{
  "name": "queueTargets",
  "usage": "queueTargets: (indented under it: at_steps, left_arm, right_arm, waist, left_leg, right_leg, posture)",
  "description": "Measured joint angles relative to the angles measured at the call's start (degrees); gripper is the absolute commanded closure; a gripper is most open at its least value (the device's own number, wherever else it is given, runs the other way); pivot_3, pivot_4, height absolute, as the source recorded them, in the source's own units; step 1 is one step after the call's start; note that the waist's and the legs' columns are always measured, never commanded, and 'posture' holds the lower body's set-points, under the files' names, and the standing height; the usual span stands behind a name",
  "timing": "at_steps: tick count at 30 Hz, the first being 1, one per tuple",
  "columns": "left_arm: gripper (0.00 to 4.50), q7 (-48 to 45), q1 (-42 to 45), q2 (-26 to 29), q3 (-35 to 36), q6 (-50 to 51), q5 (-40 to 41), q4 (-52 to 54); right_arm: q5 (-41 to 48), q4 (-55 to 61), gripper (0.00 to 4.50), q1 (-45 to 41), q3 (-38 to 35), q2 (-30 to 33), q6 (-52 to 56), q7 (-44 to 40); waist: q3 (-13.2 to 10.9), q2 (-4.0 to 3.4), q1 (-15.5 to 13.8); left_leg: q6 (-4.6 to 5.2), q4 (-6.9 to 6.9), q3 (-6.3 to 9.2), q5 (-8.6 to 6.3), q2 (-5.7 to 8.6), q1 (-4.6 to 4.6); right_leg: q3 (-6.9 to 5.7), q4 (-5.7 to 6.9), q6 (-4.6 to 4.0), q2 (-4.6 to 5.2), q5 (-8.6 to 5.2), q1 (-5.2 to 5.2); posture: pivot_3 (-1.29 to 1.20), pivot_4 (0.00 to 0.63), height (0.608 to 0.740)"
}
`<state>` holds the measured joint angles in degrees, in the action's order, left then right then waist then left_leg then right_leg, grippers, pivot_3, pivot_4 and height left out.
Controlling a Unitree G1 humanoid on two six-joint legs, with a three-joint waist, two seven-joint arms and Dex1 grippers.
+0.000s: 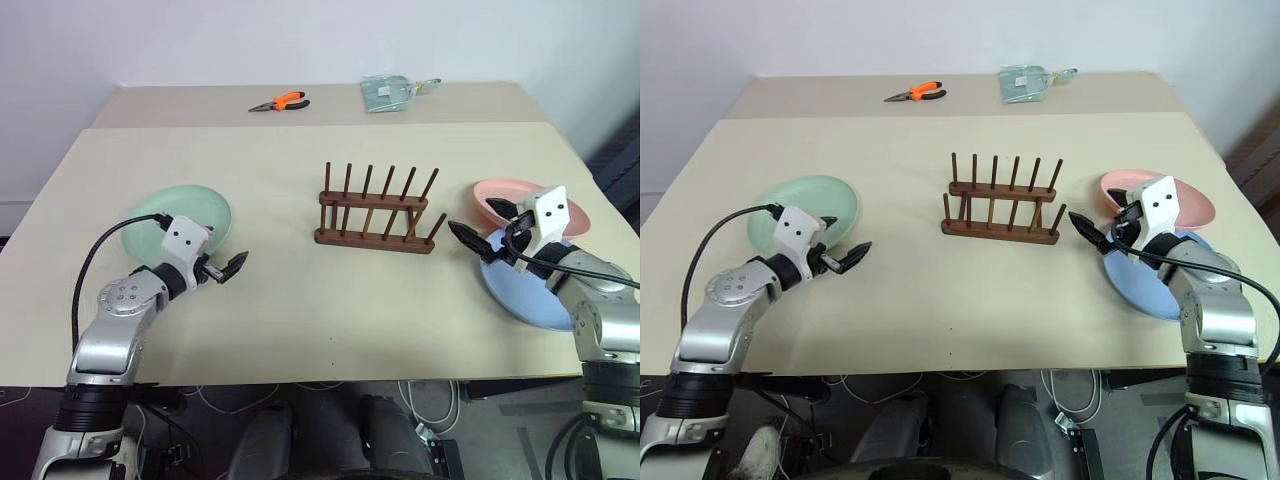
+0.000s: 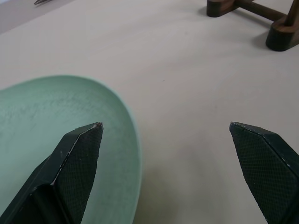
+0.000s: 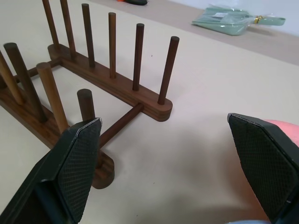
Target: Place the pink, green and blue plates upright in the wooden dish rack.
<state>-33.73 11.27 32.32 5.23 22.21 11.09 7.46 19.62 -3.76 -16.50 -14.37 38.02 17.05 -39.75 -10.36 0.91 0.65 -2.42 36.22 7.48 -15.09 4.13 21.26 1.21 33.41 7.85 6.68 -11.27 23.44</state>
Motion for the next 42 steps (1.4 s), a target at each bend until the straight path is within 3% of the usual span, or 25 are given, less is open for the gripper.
queueTargets:
  at_steps: [8, 14, 18, 21, 31, 38, 41, 42]
  left_arm:
    - [0.06, -0.62, 0.97, -0.74, -1.01, 1.11, 0.87, 1.46]
    - [0.06, -7.66, 7.06, -0.78, -4.93, 1.01, 2.35, -1.91]
    - [0.06, -13.44, 11.54, -0.80, -9.35, -1.39, 1.62, -9.28]
    - [0.06, -16.35, 18.40, -2.26, -12.91, -7.00, -1.35, -21.17]
    - [0.06, -23.23, 26.60, -6.52, -15.71, -18.66, -4.91, -40.24]
    - [0.06, -25.85, 36.99, -14.70, -18.02, -24.14, -8.65, -55.64]
    - [0.82, -24.62, 40.79, -18.37, -17.92, -26.11, -9.65, -62.28]
    - [1.37, -24.25, 41.69, -19.11, -17.87, -26.89, -10.02, -64.03]
  right_arm:
    - [-1.15, 0.25, 0.08, 0.24, 1.06, -0.96, -0.67, 1.14]
    - [-1.66, 3.82, 0.08, 4.37, 1.79, -0.70, -0.06, 1.22]
    - [-1.98, 8.04, 0.08, 8.08, 0.67, -0.35, 0.80, 2.17]
    - [-2.10, 13.35, 0.08, 12.68, -0.03, 0.17, 1.63, 2.85]
    - [-2.61, 20.10, 0.08, 16.72, -0.33, -0.57, 4.15, 6.82]
    - [-2.57, 24.83, 0.08, 16.98, 2.23, -1.43, 6.08, 7.54]
    - [-2.51, 28.27, 0.00, 19.17, 3.94, -2.53, 6.83, 7.84]
    - [-2.56, 29.47, 0.00, 20.23, 4.79, -3.02, 7.24, 7.96]
  waist:
    - [0.00, 0.00, -0.06]
    - [0.01, 0.00, -0.03]
    - [0.01, 0.00, -0.03]
    - [0.01, 0.02, -0.32]
    - [0.02, 0.03, -0.02]
    - [0.03, 0.09, -1.53]
    - [0.03, 0.11, -1.40]
    - [0.03, 0.12, -1.35]
  left_leg:
    - [0.00, 0.01, 0.00, 0.00, 0.00, 0.00]
    - [0.00, 0.01, 0.00, 0.00, 0.02, 0.01]
    - [0.00, 0.01, 0.00, 0.00, 0.02, 0.01]
    - [0.00, 0.04, 0.02, 0.00, 0.02, 0.02]
    - [0.02, 0.05, 0.00, 0.00, 0.03, 0.04]
    - [0.05, 0.22, 0.06, -0.02, 0.08, 0.12]
    - [0.09, 0.22, 0.07, -0.04, 0.08, 0.12]
    - [0.09, 0.20, 0.07, -0.04, 0.08, 0.11]
  right_leg:
    - [0.00, 0.00, 0.00, 0.00, 0.00, 0.00]
    - [-0.01, 0.00, 0.00, 0.00, 0.00, 0.00]
    - [-0.01, 0.01, 0.00, -0.01, 0.00, 0.00]
    - [-0.04, 0.01, 0.01, -0.01, 0.00, -0.02]
    - [-0.04, -0.01, 0.02, 0.01, 0.00, 0.00]
    - [-0.09, -0.05, 0.05, 0.02, -0.01, -0.07]
    - [-0.09, -0.04, 0.09, 0.02, -0.02, -0.06]
    - [-0.09, -0.03, 0.10, 0.02, -0.03, -0.06]
  posture:
    - [0.00, 0.150, 0.740]
    - [0.00, 0.150, 0.740]
    - [0.00, 0.150, 0.740]
    - [0.00, 0.150, 0.740]
    - [0.00, 0.150, 0.740]
    - [0.00, 0.150, 0.740]
    - [0.00, 0.150, 0.740]
    - [0.00, 0.150, 0.740]
